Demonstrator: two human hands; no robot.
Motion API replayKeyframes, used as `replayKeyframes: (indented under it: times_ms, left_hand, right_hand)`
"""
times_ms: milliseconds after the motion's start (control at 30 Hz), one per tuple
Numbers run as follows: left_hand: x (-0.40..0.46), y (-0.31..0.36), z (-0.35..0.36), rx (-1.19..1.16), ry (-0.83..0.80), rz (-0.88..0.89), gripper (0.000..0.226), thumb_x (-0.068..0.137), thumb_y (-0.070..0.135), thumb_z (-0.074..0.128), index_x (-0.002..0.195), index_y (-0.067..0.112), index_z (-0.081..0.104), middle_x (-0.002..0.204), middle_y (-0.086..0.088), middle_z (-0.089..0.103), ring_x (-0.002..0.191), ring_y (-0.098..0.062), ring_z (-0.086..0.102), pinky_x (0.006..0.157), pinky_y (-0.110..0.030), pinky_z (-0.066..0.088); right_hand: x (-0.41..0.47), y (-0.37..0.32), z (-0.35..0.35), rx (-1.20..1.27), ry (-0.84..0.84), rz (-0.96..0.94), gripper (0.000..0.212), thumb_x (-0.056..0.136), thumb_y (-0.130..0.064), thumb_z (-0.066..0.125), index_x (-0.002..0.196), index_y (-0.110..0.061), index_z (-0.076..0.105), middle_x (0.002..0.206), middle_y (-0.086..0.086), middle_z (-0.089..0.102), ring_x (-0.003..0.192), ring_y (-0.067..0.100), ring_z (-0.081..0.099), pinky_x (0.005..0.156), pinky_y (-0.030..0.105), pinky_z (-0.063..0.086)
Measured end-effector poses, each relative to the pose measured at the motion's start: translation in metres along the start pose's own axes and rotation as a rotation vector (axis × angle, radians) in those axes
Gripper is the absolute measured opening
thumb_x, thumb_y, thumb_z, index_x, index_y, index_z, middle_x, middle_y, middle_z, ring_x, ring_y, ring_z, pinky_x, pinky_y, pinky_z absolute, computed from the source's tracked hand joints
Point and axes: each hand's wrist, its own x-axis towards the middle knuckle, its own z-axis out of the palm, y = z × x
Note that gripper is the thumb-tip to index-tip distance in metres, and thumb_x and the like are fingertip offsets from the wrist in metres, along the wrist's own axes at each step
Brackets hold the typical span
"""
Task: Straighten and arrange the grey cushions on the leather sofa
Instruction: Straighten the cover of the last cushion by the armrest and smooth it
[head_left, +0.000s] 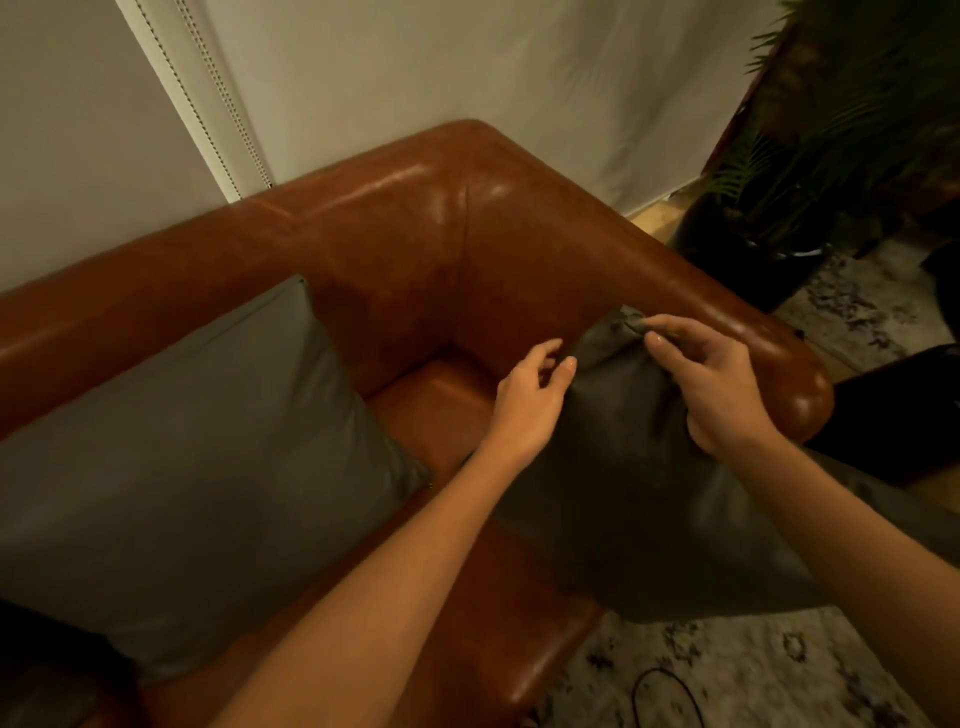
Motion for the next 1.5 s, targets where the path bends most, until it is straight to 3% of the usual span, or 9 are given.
replayKeyframes:
  times_ms: [267,500,600,667,800,1000,1167,1333,1500]
  left_hand:
    - [0.018,0.028,0.007,0.017,-0.137,0.146,0.055,0.093,0.044,0.058,0.144,0.031,0.041,0.145,0.005,0.046,0.132,-0.011,0.041,0.11,-0.034,0.038]
    - [0.037,0.03,0.008,-0.041,0.082,0.156,0.017,0.083,0.021,0.075,0.087,0.02,0.058,0.093,-0.002,0.064,0.091,-0.016,0.062,0.087,-0.046,0.052]
    - [0.042,0.028,0.006,-0.085,0.181,0.092,0.035,0.069,0.023,0.086,0.07,0.018,0.051,0.076,-0.007,0.059,0.078,-0.022,0.06,0.082,-0.053,0.053]
    - [0.043,0.03,0.006,-0.1,0.211,0.071,0.04,0.064,0.027,0.089,0.067,0.017,0.05,0.074,-0.007,0.061,0.08,-0.026,0.064,0.079,-0.053,0.054]
    - [0.039,0.032,0.003,-0.215,0.178,0.027,0.033,0.066,0.03,0.087,0.079,0.015,0.06,0.092,-0.008,0.067,0.094,-0.023,0.065,0.087,-0.043,0.055]
    - [0.012,-0.003,-0.032,-0.364,0.259,-0.228,0.042,0.078,0.05,0.071,0.109,0.024,0.062,0.12,0.004,0.06,0.115,-0.015,0.055,0.096,-0.035,0.045]
    - [-0.009,-0.037,-0.036,-0.231,0.272,-0.394,0.055,0.089,0.063,0.048,0.134,0.032,0.048,0.141,0.004,0.044,0.131,-0.021,0.041,0.102,-0.038,0.035]
    - [0.001,-0.011,-0.03,-0.122,0.429,-0.121,0.061,0.089,0.062,0.05,0.145,0.043,0.035,0.158,0.009,0.017,0.146,-0.02,0.013,0.119,-0.047,0.016]
    - [0.001,-0.005,-0.002,0.15,0.135,-0.031,0.063,0.087,0.064,0.051,0.144,0.052,0.028,0.161,0.015,-0.001,0.148,-0.02,-0.012,0.118,-0.054,0.001]
  right_hand:
    - [-0.002,-0.012,-0.006,0.255,-0.124,0.141,0.024,0.084,-0.005,0.066,0.101,-0.016,0.053,0.112,0.006,0.067,0.107,0.019,0.067,0.081,0.029,0.056]
    - [0.009,-0.013,-0.045,-0.834,-0.495,0.16,0.112,0.056,-0.087,0.062,0.149,-0.041,0.02,0.151,-0.01,0.036,0.137,0.017,0.038,0.115,0.048,0.028]
    - [0.004,0.0,-0.052,-1.12,-0.567,0.102,0.129,0.05,-0.093,0.058,0.153,-0.042,0.0,0.162,-0.005,0.018,0.146,0.025,0.026,0.117,0.054,0.023]
    - [0.004,0.003,-0.053,-1.142,-0.513,0.044,0.12,0.058,-0.084,0.064,0.154,-0.036,0.011,0.154,-0.005,0.037,0.137,0.023,0.041,0.109,0.047,0.037]
    - [0.01,0.009,-0.057,-1.032,-0.348,-0.097,0.086,0.059,-0.079,0.067,0.131,-0.036,0.05,0.11,-0.013,0.068,0.105,0.016,0.064,0.087,0.04,0.051]
    - [0.008,0.004,-0.056,-0.866,-0.262,-0.172,0.053,0.062,-0.061,0.08,0.104,-0.033,0.064,0.09,-0.018,0.068,0.094,0.011,0.066,0.081,0.041,0.053]
    - [0.001,-0.017,-0.064,-0.459,-0.159,-0.125,0.05,0.053,-0.057,0.084,0.095,-0.045,0.061,0.095,-0.018,0.07,0.098,0.005,0.066,0.087,0.039,0.055]
    - [-0.035,0.009,-0.07,-0.048,-0.033,-0.069,0.052,0.06,-0.02,0.088,0.106,-0.03,0.066,0.103,-0.015,0.073,0.1,0.003,0.068,0.08,0.018,0.055]
    - [-0.067,0.038,-0.094,-0.065,-0.135,0.149,0.065,0.055,-0.031,0.088,0.109,-0.049,0.057,0.116,-0.015,0.067,0.106,0.007,0.065,0.091,0.038,0.054]
